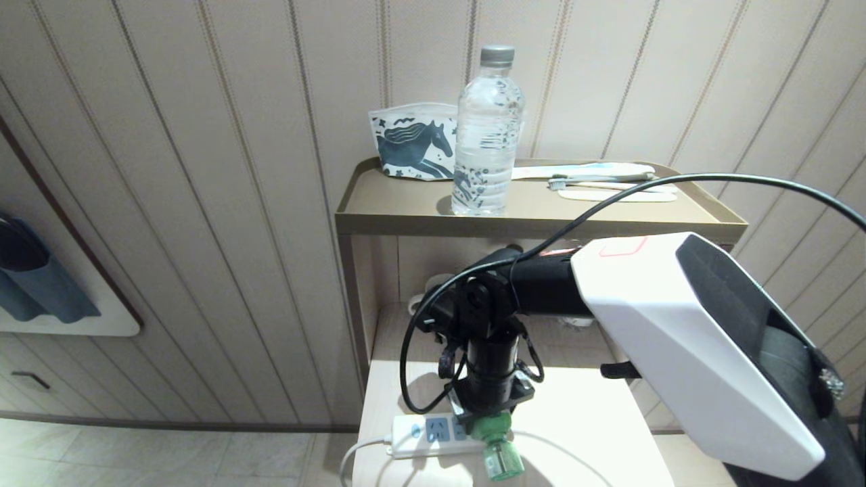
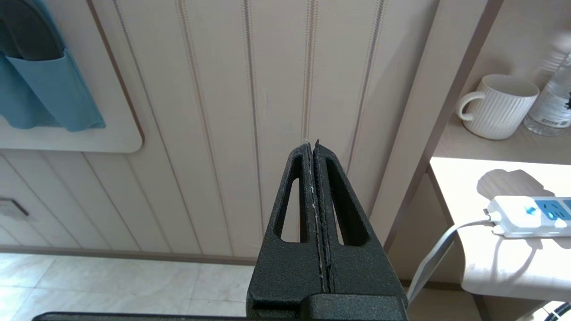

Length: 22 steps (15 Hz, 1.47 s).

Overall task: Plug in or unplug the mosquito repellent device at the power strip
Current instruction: Insert the plug into the socket

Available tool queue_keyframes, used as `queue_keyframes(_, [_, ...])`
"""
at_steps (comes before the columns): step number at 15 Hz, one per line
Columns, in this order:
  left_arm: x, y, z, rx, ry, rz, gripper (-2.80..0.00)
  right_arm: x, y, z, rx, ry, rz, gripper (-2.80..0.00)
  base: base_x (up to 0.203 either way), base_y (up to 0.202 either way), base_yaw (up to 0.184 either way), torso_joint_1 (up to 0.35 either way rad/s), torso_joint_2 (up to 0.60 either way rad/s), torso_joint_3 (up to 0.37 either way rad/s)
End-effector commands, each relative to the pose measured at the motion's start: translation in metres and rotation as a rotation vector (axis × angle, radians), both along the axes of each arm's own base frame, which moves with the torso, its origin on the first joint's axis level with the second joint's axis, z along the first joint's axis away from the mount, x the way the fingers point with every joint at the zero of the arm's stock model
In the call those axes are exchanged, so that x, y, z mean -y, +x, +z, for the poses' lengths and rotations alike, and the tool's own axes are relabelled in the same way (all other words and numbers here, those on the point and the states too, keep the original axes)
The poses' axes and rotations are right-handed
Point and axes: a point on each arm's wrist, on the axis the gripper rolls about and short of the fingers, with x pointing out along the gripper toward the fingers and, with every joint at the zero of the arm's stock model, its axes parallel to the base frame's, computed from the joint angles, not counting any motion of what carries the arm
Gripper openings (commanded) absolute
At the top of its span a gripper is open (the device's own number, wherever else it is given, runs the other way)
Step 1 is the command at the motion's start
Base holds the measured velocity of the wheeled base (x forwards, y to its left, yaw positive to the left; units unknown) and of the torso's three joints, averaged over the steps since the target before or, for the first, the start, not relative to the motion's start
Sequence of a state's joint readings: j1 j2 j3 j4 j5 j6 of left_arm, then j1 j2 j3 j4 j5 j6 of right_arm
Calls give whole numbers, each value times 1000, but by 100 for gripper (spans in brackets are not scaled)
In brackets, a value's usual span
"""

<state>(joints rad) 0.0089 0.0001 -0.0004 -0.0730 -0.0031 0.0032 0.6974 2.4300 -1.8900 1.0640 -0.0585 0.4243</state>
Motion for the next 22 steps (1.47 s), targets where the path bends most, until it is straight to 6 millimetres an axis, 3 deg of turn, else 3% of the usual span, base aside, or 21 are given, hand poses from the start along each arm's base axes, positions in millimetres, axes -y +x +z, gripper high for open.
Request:
queue_keyframes(1, [0, 0, 0, 0, 0, 0, -280, 3, 2, -5, -14, -16, -11, -280, 0, 0, 0, 0, 0, 0])
queue_keyframes(22, [0, 0, 0, 0, 0, 0, -280, 5, 10, -32, -32, -33, -15, -280, 0, 0, 0, 0, 0, 0])
